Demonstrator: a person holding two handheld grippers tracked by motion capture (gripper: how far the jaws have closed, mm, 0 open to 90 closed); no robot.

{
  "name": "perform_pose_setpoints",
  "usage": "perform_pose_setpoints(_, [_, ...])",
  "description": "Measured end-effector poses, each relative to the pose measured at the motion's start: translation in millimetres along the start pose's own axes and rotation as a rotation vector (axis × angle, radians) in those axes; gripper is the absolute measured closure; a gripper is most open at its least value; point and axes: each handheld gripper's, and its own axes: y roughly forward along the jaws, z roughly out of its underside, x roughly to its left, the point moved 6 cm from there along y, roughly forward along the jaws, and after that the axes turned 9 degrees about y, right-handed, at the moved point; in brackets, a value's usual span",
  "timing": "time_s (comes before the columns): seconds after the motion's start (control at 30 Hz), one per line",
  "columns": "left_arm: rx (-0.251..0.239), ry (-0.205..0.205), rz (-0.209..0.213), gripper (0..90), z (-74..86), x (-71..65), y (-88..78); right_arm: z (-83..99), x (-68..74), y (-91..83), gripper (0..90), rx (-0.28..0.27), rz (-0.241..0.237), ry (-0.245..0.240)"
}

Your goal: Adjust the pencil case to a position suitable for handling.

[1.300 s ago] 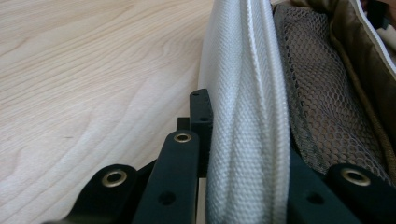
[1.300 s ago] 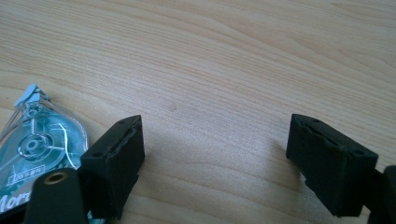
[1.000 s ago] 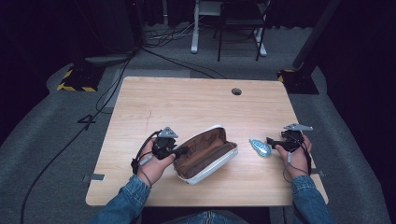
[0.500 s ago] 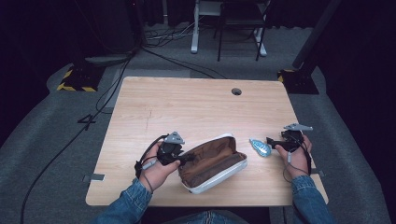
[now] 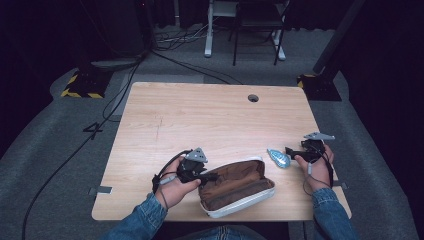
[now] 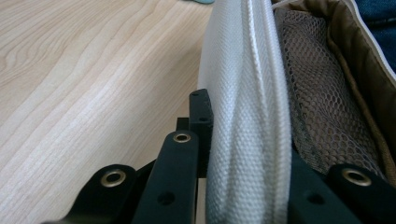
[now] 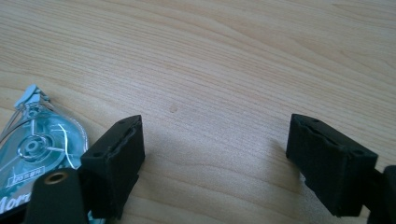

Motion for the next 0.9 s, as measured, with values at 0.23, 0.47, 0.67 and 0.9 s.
perform_pose_setpoints(0.23, [0.005,0.015,0.021,84.7,2.0,-1.8,9.3,-0.1,-0.1,0.0,20.0,-0.001,0.0,-0.002])
perform_pose_setpoints(0.47, [0.014,0.014,0.047,84.6,7.6,-1.0,19.0,0.0,0.1,-0.1,20.2,-0.001,0.0,-0.002])
perform_pose_setpoints(0.67, [0.004,0.003,0.075,83.7,13.9,3.9,24.0,0.0,0.4,-0.1,20.3,0.0,-0.002,-0.002])
perform_pose_setpoints(0.9, [-0.007,0.008,0.017,63.7,15.8,12.0,25.5,0.0,0.4,-0.1,20.3,-0.001,-0.003,-0.003])
